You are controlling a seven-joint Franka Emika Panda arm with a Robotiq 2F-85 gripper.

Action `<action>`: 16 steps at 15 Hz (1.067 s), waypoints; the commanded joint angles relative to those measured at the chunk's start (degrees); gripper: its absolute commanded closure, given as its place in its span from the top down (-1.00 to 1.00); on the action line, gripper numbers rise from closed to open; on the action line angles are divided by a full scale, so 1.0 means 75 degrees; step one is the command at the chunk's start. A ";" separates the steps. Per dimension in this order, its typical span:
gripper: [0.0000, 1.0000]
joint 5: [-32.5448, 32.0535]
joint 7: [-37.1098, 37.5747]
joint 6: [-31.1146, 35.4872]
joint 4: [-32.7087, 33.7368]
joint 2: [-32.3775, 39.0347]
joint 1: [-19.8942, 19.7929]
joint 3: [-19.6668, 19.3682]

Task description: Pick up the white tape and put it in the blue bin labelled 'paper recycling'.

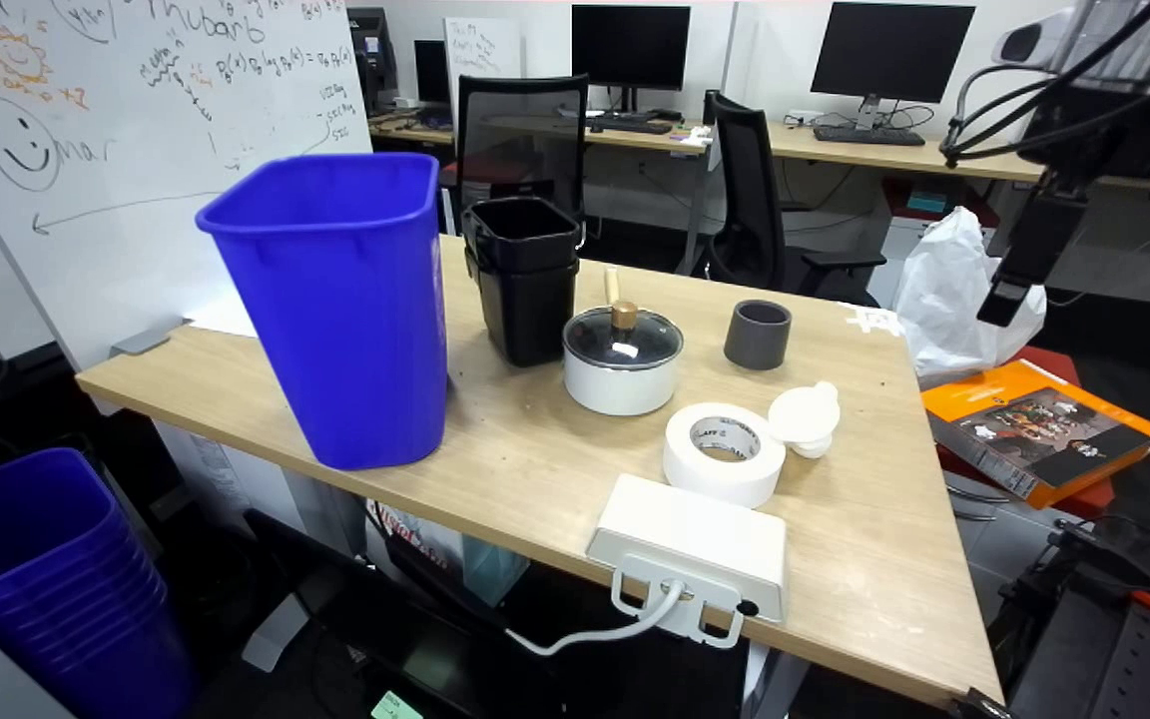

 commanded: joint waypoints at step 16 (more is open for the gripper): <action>1.00 0.0308 0.0002 0.1394 0.0032 0.1047 0.0336 0.0181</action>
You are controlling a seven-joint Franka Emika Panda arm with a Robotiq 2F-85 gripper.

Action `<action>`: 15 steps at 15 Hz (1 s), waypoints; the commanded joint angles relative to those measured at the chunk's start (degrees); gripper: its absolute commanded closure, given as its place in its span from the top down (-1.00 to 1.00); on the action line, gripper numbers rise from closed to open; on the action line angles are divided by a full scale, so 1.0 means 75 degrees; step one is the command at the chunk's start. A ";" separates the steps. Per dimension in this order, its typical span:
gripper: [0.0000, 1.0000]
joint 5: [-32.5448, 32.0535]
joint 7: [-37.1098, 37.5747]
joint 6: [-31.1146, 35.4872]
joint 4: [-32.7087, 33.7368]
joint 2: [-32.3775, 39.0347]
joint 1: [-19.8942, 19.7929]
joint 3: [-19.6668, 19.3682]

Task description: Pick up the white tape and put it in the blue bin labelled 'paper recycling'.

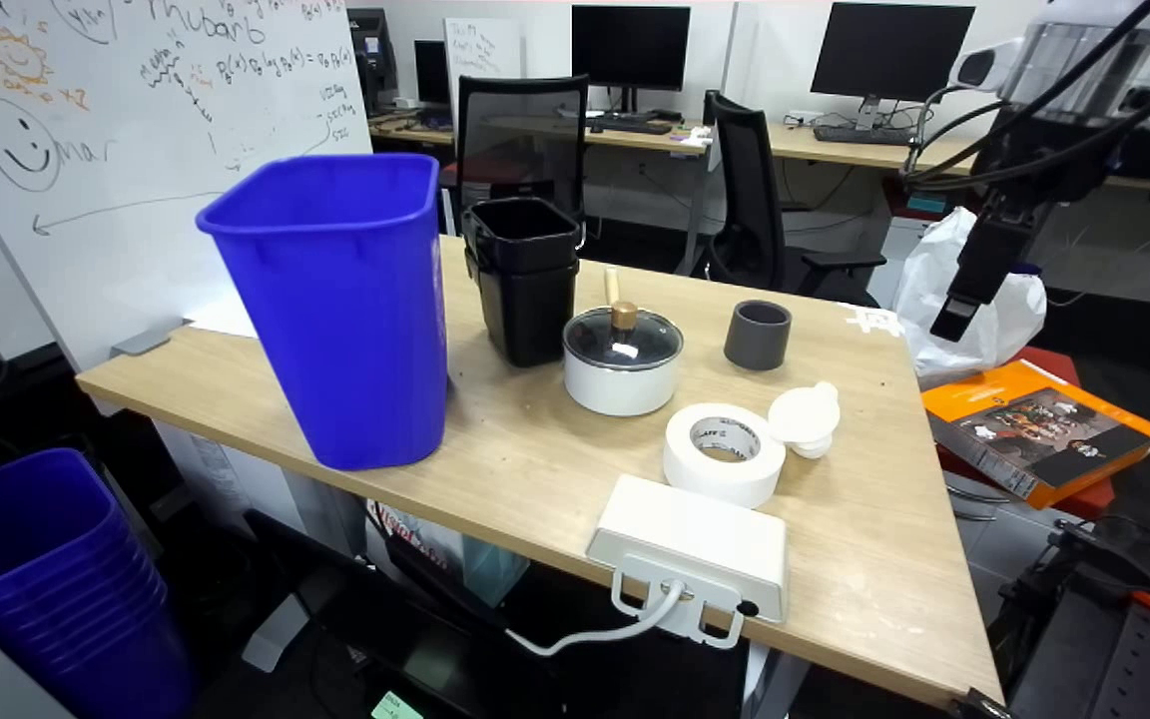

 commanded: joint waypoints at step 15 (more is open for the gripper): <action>1.00 0.0988 -0.1928 0.5085 0.0467 0.4386 0.0680 0.0216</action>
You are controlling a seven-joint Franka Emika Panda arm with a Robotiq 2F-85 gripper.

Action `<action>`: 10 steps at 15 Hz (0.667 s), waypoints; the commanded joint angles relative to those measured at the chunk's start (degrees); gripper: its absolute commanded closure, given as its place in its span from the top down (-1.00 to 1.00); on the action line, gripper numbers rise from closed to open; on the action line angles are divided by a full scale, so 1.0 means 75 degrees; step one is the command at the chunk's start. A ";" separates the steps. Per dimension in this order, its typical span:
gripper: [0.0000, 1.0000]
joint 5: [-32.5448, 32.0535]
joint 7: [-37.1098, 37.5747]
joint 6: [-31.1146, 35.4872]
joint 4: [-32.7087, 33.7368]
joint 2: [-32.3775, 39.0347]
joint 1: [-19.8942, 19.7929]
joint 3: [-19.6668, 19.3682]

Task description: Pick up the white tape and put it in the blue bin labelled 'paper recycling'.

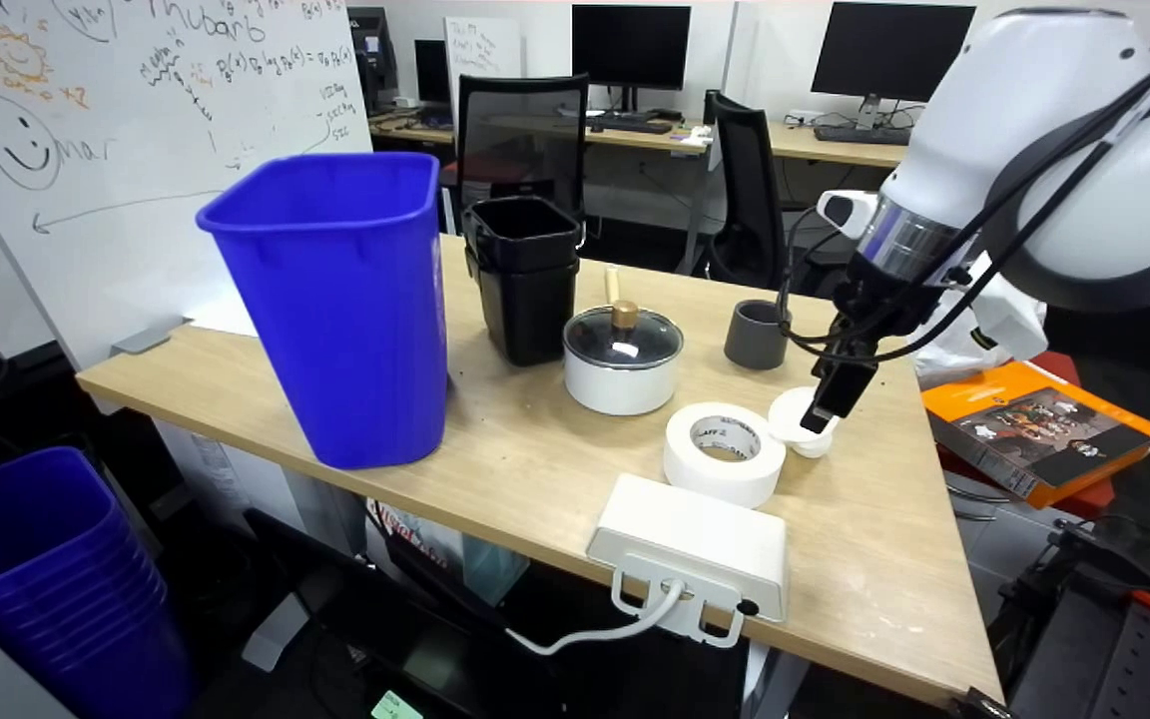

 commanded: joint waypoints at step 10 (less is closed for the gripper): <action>1.00 -0.0565 -0.0124 0.2354 0.1722 0.3079 -0.0833 0.0470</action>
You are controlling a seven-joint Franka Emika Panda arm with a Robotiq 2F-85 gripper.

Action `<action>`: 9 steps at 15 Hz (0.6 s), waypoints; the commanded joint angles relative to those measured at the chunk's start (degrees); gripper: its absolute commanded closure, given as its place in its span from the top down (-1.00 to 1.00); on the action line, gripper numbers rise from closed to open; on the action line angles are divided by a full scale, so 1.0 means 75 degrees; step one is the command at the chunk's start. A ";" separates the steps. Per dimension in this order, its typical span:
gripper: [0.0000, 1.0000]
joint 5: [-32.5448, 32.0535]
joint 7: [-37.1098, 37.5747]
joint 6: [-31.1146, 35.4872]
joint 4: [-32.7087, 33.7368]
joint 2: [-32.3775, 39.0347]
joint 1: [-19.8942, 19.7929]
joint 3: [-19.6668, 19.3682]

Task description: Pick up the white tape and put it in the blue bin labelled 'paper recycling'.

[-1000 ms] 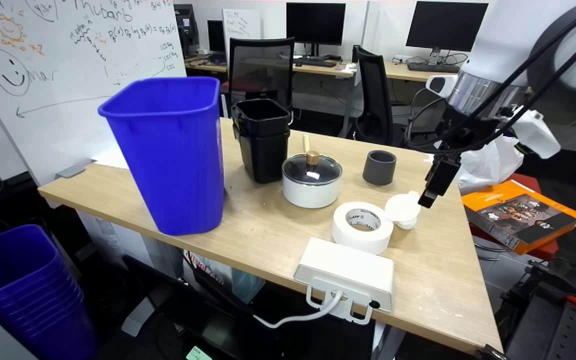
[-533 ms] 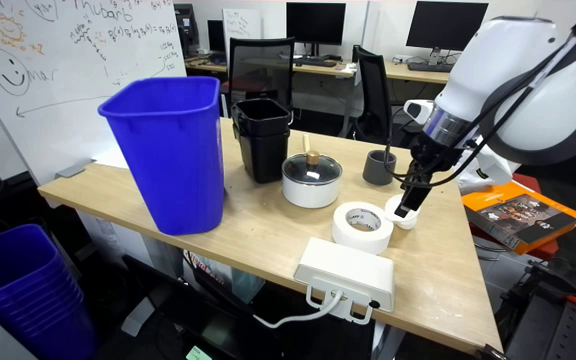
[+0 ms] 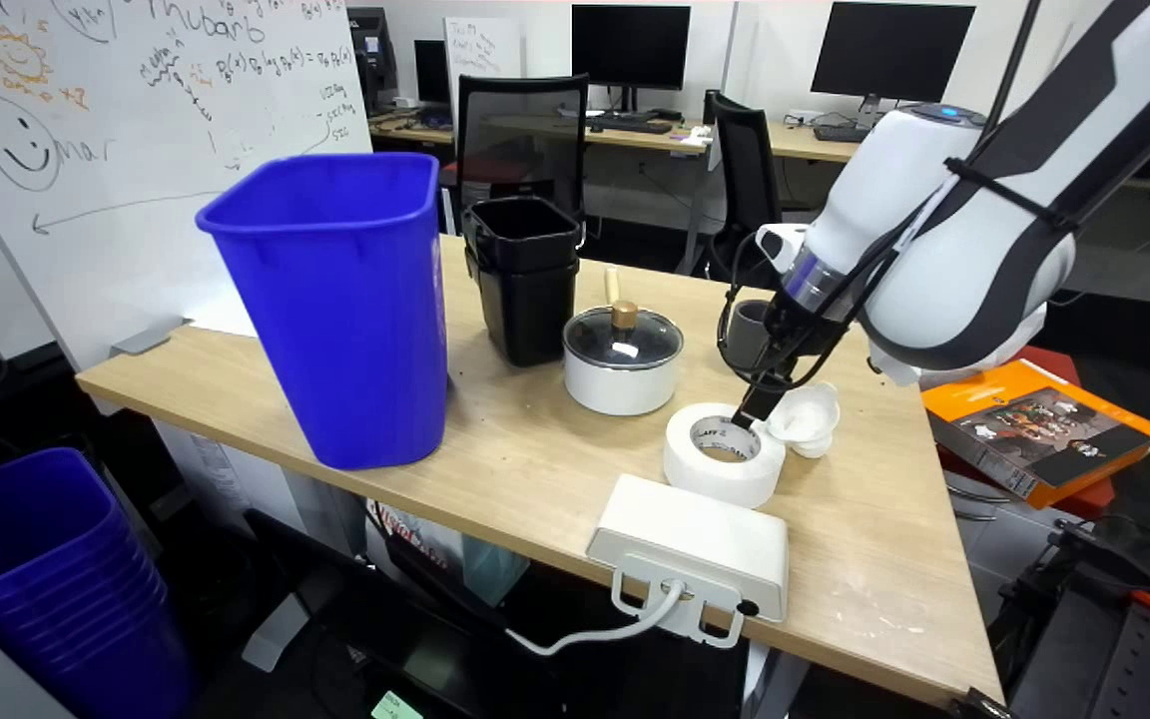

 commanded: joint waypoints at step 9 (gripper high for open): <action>0.19 -0.2198 0.1202 0.0858 0.0704 0.1131 -0.0782 0.0280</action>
